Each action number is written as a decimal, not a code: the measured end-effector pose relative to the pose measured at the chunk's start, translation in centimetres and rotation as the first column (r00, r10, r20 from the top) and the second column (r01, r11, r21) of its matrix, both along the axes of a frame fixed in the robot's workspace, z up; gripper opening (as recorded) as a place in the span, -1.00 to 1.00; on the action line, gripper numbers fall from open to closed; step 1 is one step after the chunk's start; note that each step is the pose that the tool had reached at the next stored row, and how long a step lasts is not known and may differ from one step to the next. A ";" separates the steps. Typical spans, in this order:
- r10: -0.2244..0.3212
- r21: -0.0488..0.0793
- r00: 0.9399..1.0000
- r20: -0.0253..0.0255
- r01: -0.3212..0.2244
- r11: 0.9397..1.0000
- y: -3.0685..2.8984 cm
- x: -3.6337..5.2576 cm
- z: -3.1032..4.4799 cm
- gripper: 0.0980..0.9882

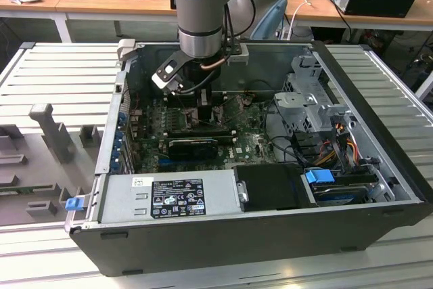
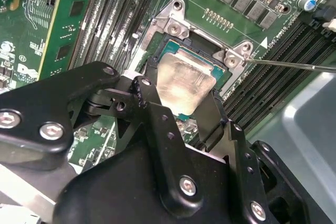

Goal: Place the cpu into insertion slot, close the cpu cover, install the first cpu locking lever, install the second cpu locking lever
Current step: 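Place the cpu into insertion slot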

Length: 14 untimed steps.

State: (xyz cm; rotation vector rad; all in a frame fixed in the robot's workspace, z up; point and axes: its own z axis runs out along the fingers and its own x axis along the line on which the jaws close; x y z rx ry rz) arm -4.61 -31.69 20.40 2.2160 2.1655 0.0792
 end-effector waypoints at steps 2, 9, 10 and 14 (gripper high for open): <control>-0.002 0.000 1.000 0.000 0.002 1.000 0.00 0.01 -0.07 -0.03; -0.002 0.000 1.000 0.000 0.002 1.000 0.00 0.10 -0.44 -0.03; -0.002 0.000 1.000 -0.001 0.002 1.000 0.00 0.09 -0.43 -0.03; -0.002 0.000 1.000 0.000 0.002 1.000 0.00 0.09 -0.44 0.00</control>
